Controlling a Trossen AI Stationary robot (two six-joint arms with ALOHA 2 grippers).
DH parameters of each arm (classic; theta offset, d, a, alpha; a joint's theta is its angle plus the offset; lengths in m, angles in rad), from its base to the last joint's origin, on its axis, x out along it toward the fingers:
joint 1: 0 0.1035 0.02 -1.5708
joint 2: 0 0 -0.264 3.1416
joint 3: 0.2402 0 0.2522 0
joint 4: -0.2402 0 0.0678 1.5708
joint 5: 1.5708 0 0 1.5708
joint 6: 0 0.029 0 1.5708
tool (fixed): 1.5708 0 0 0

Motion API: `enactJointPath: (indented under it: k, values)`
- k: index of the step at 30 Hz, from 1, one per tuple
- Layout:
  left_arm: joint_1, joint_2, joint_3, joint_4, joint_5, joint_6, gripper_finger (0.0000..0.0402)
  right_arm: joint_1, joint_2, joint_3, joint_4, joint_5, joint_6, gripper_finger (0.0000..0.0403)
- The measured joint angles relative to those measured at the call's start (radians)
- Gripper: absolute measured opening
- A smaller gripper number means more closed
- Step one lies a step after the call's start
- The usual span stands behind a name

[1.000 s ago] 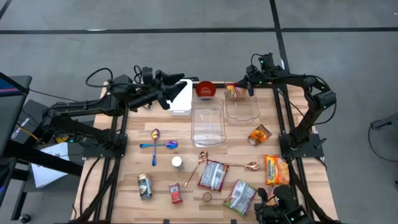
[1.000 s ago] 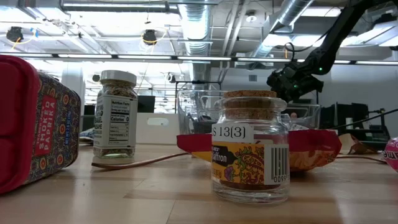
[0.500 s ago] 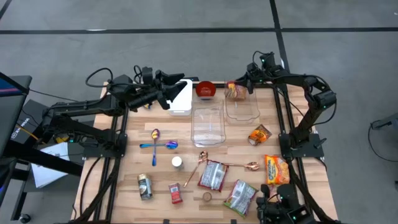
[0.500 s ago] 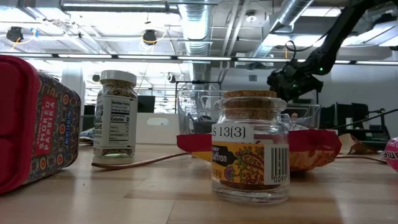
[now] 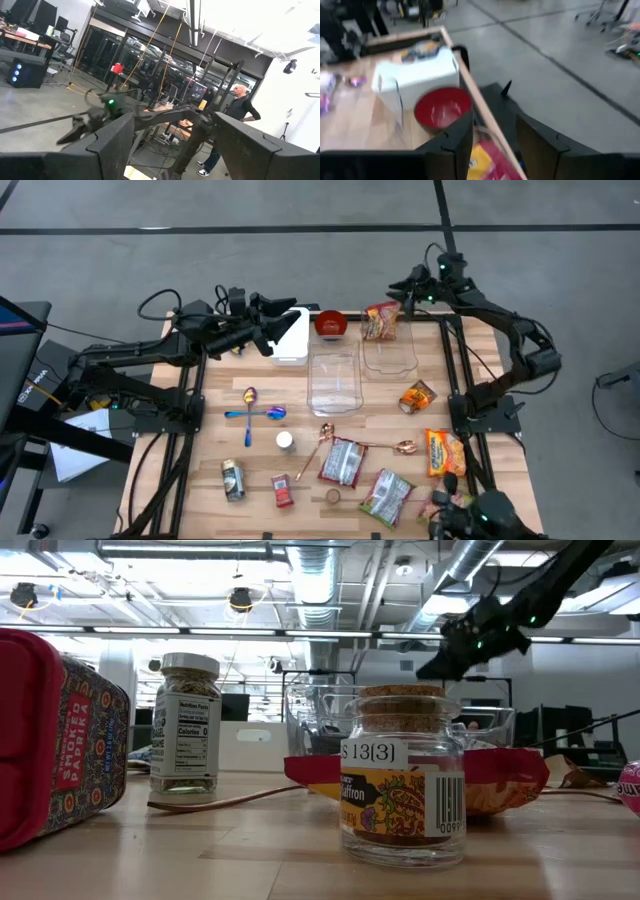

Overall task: Pick & Place Food Item
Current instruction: Put the orange spice pack into the left transparent bin

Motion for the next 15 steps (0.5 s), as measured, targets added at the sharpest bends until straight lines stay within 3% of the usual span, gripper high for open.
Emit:
enactJointPath:
  k: [7,15]
  values:
    - [0.0,0.0,0.0,-0.01,0.0,0.087,0.0264,0.013,-0.2,0.0,-0.09,-0.037,0.282,0.0145]
    - [0.005,0.0,0.0,-0.172,-0.002,0.155,0.0264,0.13,-0.431,0.0,-0.35,-0.083,0.446,0.0136]
